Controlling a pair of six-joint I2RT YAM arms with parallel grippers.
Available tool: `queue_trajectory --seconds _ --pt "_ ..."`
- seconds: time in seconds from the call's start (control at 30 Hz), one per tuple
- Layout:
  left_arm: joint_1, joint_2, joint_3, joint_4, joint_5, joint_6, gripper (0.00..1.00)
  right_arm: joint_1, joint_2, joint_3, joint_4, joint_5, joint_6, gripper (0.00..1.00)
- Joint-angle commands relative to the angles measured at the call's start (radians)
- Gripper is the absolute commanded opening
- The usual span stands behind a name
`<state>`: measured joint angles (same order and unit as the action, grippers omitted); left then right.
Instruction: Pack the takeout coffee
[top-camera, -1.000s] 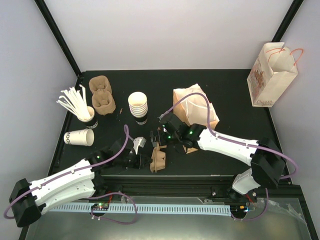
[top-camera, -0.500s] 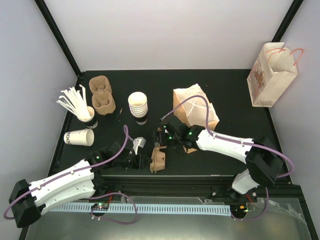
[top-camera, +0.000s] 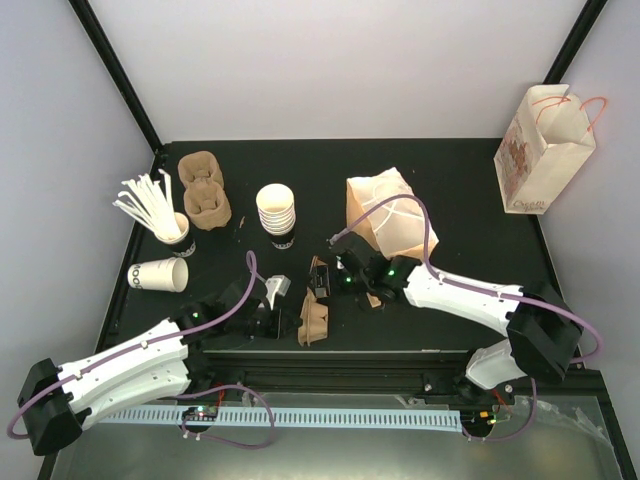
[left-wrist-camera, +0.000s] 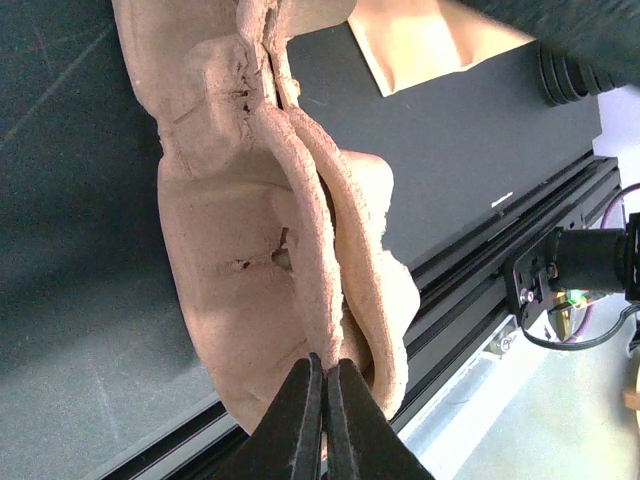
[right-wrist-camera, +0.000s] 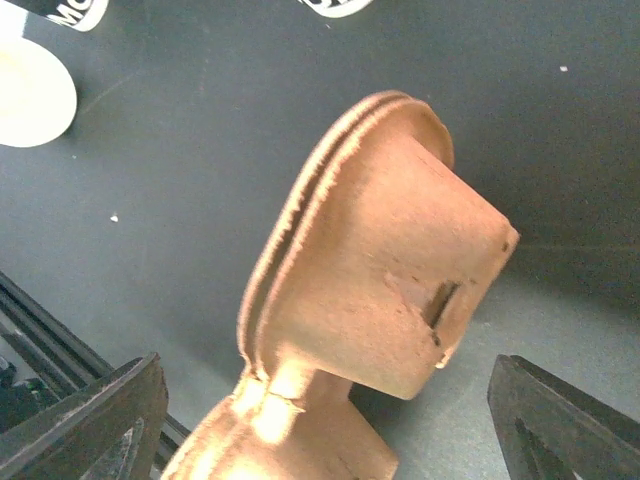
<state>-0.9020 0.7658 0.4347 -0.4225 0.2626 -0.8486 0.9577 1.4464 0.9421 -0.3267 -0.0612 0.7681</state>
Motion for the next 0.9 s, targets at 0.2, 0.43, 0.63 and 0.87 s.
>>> queue_trajectory --seconds 0.2,0.43,0.63,0.87 --pt "0.008 -0.001 -0.042 0.046 -0.007 -0.026 0.01 -0.006 -0.028 -0.108 0.091 -0.009 0.026 0.85" --pt "0.008 -0.006 -0.058 0.058 -0.002 -0.040 0.02 -0.018 -0.023 -0.152 0.140 -0.047 0.024 0.81" --pt "0.008 -0.003 -0.050 0.057 -0.002 -0.033 0.02 -0.025 0.010 -0.132 0.138 -0.062 0.018 0.82" --pt "0.008 -0.018 -0.007 -0.022 -0.047 -0.027 0.02 -0.026 0.016 -0.114 0.071 -0.008 0.027 0.77"
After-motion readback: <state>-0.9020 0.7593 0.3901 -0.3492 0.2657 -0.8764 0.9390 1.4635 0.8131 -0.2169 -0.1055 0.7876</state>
